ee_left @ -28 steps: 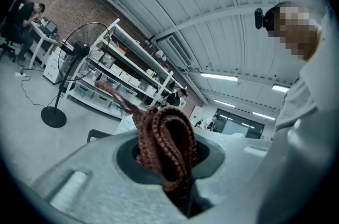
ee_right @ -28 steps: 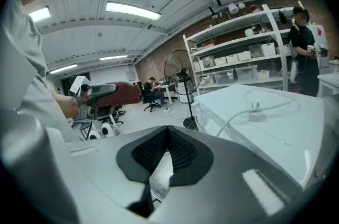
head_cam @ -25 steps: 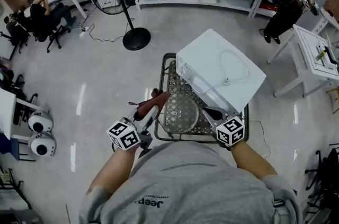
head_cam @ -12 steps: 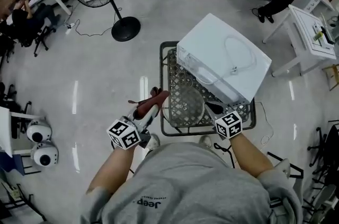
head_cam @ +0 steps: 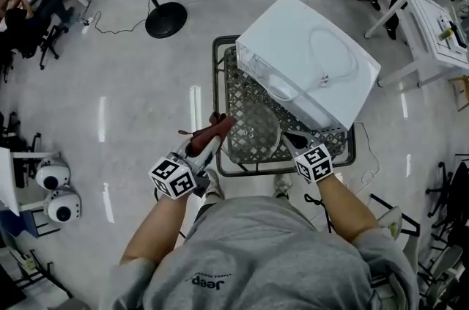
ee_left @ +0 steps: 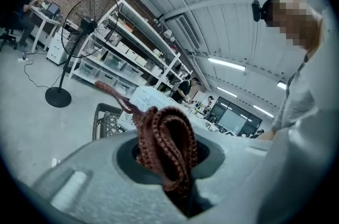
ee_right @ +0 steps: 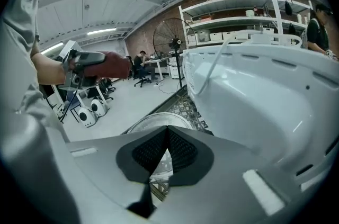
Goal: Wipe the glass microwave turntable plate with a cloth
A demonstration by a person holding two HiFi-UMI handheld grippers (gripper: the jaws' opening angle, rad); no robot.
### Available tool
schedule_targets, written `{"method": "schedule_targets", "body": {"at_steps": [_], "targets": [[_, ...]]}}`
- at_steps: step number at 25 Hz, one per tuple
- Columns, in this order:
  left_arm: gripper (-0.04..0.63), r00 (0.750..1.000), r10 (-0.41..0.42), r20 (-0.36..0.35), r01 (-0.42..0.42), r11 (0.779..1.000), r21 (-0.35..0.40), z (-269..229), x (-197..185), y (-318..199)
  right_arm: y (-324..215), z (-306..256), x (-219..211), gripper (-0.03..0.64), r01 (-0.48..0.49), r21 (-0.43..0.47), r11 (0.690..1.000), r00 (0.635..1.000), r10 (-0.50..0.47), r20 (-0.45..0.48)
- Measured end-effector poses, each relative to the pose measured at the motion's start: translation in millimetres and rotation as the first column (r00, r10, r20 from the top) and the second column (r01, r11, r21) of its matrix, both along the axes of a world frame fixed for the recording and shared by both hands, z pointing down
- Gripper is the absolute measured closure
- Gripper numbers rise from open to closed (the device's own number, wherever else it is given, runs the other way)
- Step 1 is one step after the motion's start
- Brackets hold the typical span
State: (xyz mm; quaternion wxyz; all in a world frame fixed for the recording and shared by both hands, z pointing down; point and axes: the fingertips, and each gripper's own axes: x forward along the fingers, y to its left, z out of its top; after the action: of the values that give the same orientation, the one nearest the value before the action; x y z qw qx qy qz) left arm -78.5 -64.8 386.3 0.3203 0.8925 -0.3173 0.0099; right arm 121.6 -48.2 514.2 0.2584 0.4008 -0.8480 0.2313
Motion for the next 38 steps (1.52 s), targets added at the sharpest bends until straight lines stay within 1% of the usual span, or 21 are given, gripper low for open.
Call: {"method": "schedule_targets", "body": {"at_steps": [6,13,17,22,26,29,31,33,35,37,38], "targets": [[0.528,0.999,0.038,0.033,-0.037,0.999,-0.027,33,10,-8,15,46,-15,0.607,0.065,-0.039,0.997,0.997,-0.066,-0.038],[0.528,0.998,0.067,0.022,-0.066,0.997,-0.050,79,28,-26,41,101,-33,0.607,0.143,-0.091,0.986,0.985,-0.151,-0.088],[0.528,0.997,0.080,0.006,-0.080,0.995,-0.054,103,41,-35,50,116,-32,0.607,0.171,-0.068,0.983,0.976,-0.178,-0.123],[0.528,0.995,0.096,-0.025,-0.097,0.993,-0.063,130,52,-37,54,129,-29,0.607,0.175,-0.035,0.984,0.971,-0.178,-0.159],[0.528,0.994,0.097,-0.045,-0.099,0.994,-0.051,145,58,-41,54,139,-28,0.607,0.168,-0.007,0.986,0.974,-0.167,-0.155],[0.528,0.993,0.096,-0.062,-0.099,0.994,-0.046,155,62,-45,52,139,-29,0.607,0.164,0.033,0.986,0.978,-0.158,-0.139],[0.528,0.993,0.102,-0.061,-0.105,0.993,-0.045,164,64,-47,51,139,-29,0.607,0.168,0.050,0.984,0.976,-0.159,-0.149],[0.528,0.992,0.113,-0.048,-0.115,0.992,-0.042,172,68,-47,51,141,-29,0.607,0.173,0.066,0.983,0.975,-0.162,-0.152],[0.528,0.991,0.137,-0.012,-0.137,0.990,-0.027,176,73,-47,52,143,-29,0.607,0.173,0.072,0.982,0.976,-0.161,-0.150],[0.528,0.982,0.178,0.058,-0.178,0.984,0.009,178,82,-49,51,144,-28,0.607,0.174,0.068,0.982,0.975,-0.162,-0.153],[0.528,0.974,0.202,0.104,-0.206,0.978,0.033,179,87,-50,51,144,-27,0.607,0.176,0.062,0.982,0.974,-0.165,-0.157]]}}
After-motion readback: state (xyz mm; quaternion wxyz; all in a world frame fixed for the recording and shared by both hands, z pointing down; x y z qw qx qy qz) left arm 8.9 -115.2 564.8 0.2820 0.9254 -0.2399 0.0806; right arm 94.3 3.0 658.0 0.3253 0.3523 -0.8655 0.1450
